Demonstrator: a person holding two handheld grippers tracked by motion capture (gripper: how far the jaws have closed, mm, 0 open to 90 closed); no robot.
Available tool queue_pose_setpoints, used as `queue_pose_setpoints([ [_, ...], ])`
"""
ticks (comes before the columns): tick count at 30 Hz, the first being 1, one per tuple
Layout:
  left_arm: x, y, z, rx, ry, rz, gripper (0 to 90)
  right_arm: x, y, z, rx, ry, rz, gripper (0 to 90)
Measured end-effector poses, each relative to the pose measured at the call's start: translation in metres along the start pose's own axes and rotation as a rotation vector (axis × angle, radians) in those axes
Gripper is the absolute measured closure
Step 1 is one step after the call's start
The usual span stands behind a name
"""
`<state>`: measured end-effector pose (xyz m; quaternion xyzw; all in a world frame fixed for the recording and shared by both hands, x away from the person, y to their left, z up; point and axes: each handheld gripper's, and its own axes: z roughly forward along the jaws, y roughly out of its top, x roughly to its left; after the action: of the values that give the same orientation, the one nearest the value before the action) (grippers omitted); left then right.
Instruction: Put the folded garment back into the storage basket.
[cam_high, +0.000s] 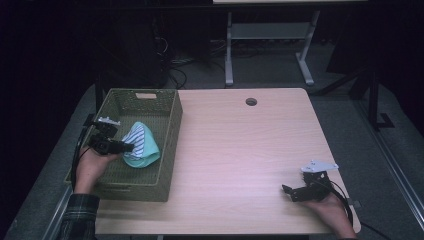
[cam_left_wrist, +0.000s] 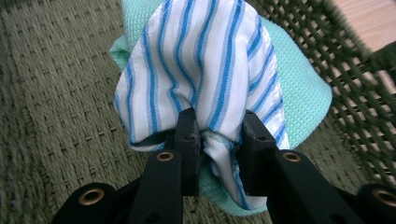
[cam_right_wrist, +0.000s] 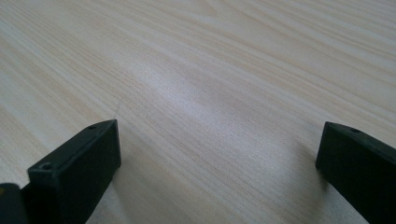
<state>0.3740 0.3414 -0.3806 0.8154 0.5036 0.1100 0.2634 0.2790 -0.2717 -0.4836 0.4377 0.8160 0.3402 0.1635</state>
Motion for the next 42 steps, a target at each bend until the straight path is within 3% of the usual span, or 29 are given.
queue_pose_setpoints([
  [9,0.003,-0.006,0.020,0.058,0.008,-0.003,71.4,0.000,0.000,0.000,0.000,0.000,0.001,0.0],
  [21,0.002,-0.009,0.033,0.158,0.045,0.004,68.0,0.000,0.000,0.000,0.000,0.000,0.001,0.0],
  [24,0.002,-0.010,0.036,0.179,0.053,0.008,62.9,0.000,0.000,0.000,0.000,0.000,0.000,0.0],
  [30,0.001,-0.009,0.037,0.187,0.081,0.019,44.1,0.000,0.000,0.000,0.000,0.000,0.000,0.0],
  [37,0.000,-0.007,0.032,0.120,0.100,0.033,29.4,0.000,0.000,0.000,0.000,0.000,0.000,0.0],
  [42,0.001,-0.006,0.030,0.096,0.085,0.036,18.8,0.000,0.000,0.000,0.000,0.000,0.000,0.0],
])
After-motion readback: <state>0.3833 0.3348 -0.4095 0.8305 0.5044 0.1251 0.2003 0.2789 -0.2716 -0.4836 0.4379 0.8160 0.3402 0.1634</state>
